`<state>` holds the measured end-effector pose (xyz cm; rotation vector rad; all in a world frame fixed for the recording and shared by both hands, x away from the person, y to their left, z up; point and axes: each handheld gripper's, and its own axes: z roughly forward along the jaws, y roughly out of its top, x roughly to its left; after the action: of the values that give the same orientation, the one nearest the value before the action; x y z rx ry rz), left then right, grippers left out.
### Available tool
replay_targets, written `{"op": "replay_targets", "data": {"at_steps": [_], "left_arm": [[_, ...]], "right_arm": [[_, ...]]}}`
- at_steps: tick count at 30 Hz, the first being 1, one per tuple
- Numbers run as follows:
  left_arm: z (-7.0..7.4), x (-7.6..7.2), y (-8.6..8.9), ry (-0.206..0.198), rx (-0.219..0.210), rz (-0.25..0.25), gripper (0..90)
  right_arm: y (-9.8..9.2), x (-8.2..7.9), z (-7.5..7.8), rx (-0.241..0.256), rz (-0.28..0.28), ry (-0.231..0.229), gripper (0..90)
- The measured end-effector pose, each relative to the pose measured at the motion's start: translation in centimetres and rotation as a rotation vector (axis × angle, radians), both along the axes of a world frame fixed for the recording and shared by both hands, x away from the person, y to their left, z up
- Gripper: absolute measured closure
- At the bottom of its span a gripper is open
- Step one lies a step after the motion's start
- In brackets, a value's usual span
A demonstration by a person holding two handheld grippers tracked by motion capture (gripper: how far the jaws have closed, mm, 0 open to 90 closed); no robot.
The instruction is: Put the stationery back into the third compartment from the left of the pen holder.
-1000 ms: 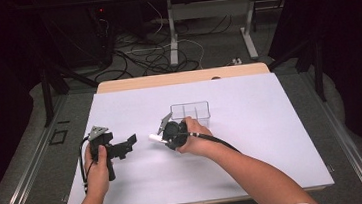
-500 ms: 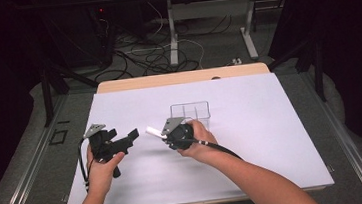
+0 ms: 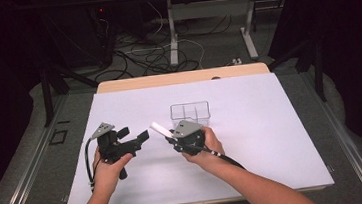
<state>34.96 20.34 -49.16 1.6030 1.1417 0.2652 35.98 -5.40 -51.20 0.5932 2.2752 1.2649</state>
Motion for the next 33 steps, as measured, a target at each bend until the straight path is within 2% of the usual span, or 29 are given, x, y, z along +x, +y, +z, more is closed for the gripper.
{"op": "replay_targets", "data": {"at_steps": [3, 7, 12, 13, 17, 18, 19, 21, 23, 25, 30, 32, 33], "left_arm": [[0.0, -0.2, -0.5, 0.003, -0.014, -0.012, 16.1], [0.1, -0.5, -1.5, -0.008, 0.001, -0.036, 18.5], [0.3, -0.9, -2.8, 0.003, -0.02, -0.057, 21.6], [0.3, -0.9, -3.0, -0.007, -0.011, -0.066, 22.4], [0.5, -1.1, -4.0, 0.03, -0.055, -0.093, 25.3], [0.5, -1.1, -4.2, 0.048, -0.057, -0.102, 26.5], [0.5, -1.0, -4.5, 0.056, -0.056, -0.108, 26.9], [0.5, -0.9, -5.0, 0.066, -0.061, -0.105, 27.0], [0.6, -0.7, -5.4, 0.075, -0.055, -0.112, 27.2], [0.8, -0.6, -5.8, 0.094, -0.068, -0.115, 27.9], [0.8, -0.4, -6.9, 0.131, -0.155, -0.111, 31.7], [0.7, -0.2, -7.4, 0.141, -0.165, -0.122, 33.9], [0.7, -0.2, -7.8, 0.146, -0.168, -0.124, 34.6]], "right_arm": [[-0.5, -0.7, -0.2, 0.019, -0.01, -0.007, 70.7], [-1.2, -1.3, -0.2, 0.046, -0.021, -0.016, 70.7], [-2.3, -2.1, 0.2, 0.048, -0.031, -0.02, 70.7], [-2.6, -2.3, 0.2, 0.056, -0.045, -0.02, 70.7], [-3.6, -2.8, 0.4, 0.079, -0.058, -0.031, 70.7], [-3.8, -3.0, 0.4, 0.083, -0.062, -0.027, 70.7], [-4.0, -3.0, 0.4, 0.083, -0.06, -0.038, 70.7], [-4.3, -3.2, 0.3, 0.101, -0.069, -0.017, 70.6], [-4.5, -3.2, 0.2, 0.108, -0.078, -0.022, 70.6], [-4.8, -3.2, 0.1, 0.12, -0.085, -0.016, 70.7], [-5.0, -3.2, 0.1, 0.134, -0.087, -0.011, 70.7], [-4.9, -3.2, 0.1, 0.144, -0.081, -0.026, 70.7], [-4.9, -3.3, 0.2, 0.148, -0.083, -0.018, 70.6]]}}
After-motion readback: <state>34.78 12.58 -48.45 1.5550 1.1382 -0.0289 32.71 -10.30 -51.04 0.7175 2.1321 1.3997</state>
